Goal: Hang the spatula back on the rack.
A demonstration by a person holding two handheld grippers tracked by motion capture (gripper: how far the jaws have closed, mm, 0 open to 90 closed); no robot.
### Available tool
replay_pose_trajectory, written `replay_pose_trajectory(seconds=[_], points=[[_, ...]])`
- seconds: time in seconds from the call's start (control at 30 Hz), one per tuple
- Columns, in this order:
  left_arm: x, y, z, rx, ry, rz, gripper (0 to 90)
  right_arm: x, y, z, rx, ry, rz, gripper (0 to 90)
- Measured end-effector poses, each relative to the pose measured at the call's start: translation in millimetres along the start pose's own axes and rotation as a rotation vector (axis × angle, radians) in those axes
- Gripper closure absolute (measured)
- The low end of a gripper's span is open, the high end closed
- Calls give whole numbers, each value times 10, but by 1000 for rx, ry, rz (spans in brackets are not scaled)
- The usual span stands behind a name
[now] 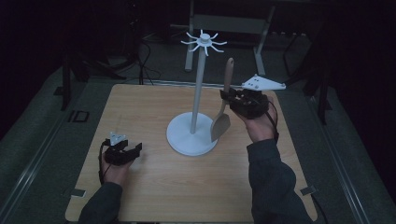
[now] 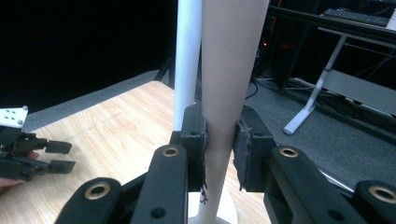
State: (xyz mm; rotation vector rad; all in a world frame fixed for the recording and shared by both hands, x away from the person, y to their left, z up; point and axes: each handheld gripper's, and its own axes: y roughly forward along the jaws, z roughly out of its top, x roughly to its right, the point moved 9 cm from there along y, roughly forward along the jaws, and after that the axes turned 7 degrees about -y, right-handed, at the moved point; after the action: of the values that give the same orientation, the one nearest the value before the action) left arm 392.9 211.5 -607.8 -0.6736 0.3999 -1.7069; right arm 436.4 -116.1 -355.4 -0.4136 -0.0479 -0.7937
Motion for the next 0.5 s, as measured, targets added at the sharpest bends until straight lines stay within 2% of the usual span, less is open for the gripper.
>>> replay_pose_trajectory(seconds=[0.5], points=[[-2, -3, 7, 5, -5, -1, 368, 30, 101, 155, -14, -3, 18, 756]])
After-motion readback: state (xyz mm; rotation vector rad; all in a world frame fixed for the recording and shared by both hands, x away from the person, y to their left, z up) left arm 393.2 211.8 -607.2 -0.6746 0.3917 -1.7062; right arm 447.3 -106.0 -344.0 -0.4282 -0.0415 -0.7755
